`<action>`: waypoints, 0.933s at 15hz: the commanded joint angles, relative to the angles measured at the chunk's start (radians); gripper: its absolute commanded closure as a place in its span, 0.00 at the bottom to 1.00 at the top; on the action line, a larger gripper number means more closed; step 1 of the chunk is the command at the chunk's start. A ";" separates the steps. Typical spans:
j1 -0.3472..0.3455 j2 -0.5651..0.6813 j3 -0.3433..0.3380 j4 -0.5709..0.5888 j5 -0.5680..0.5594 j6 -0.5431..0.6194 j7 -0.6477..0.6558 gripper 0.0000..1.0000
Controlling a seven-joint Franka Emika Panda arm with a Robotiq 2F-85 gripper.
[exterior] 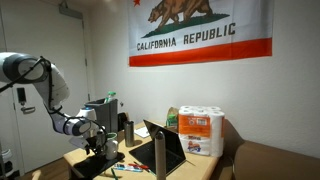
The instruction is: Put the pen in the mug
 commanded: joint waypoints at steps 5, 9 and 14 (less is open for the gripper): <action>0.125 0.030 -0.137 0.042 -0.085 0.044 0.142 0.00; 0.158 0.039 -0.166 0.046 -0.100 0.040 0.182 0.26; 0.193 0.043 -0.190 0.049 -0.108 0.041 0.215 0.66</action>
